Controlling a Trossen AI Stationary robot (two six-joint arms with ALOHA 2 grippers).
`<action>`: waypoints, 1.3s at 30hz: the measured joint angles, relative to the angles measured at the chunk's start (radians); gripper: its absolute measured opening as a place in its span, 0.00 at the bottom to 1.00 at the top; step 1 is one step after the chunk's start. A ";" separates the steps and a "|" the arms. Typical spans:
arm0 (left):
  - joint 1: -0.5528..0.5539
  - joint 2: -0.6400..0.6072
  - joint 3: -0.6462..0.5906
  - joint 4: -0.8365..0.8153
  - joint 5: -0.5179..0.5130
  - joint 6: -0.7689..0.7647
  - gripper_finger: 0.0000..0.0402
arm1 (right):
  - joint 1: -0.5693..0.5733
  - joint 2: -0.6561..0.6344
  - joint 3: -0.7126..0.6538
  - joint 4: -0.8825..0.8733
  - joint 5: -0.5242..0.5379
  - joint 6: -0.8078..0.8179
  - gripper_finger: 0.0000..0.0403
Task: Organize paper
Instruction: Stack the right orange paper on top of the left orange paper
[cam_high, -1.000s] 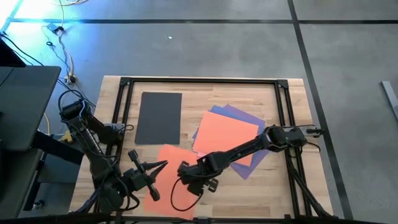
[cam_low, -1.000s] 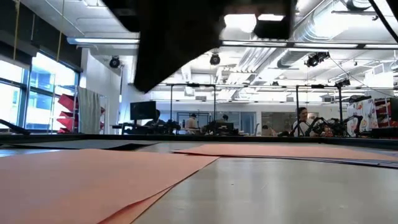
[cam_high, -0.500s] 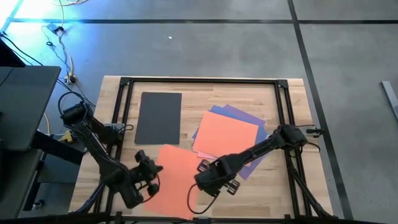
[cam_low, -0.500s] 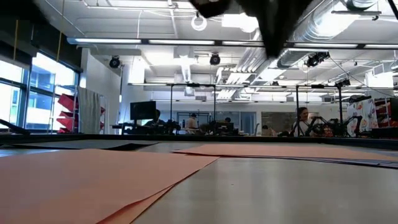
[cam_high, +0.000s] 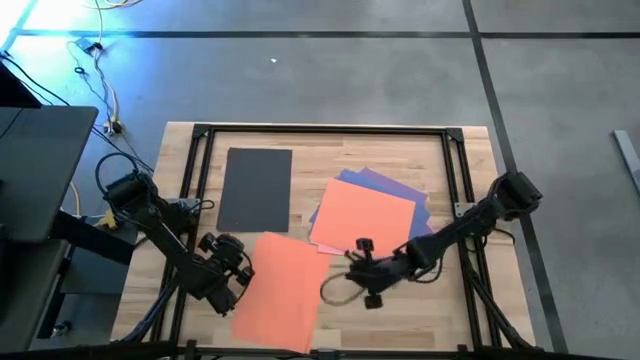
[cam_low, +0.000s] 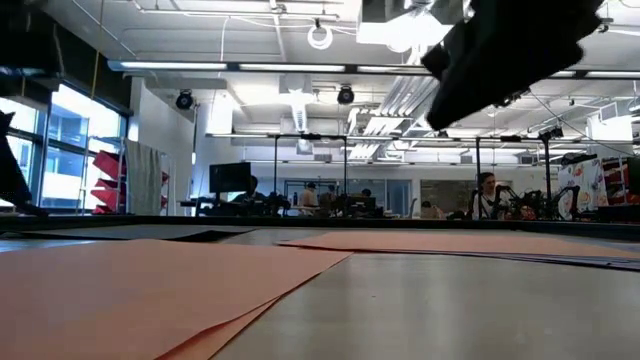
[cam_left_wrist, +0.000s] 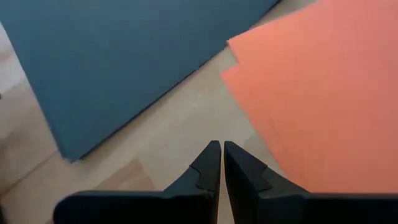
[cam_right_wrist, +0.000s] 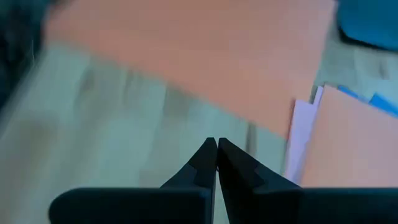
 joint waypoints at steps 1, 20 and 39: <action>0.008 0.007 -0.015 0.028 0.002 0.005 0.00 | -0.011 0.012 -0.025 0.084 -0.006 0.024 0.00; 0.075 0.057 -0.116 0.231 -0.057 0.112 0.00 | -0.075 0.334 0.092 0.138 0.012 0.135 0.00; 0.034 0.059 -0.157 0.243 -0.087 0.031 0.00 | -0.101 0.381 0.122 0.217 0.097 -0.121 0.00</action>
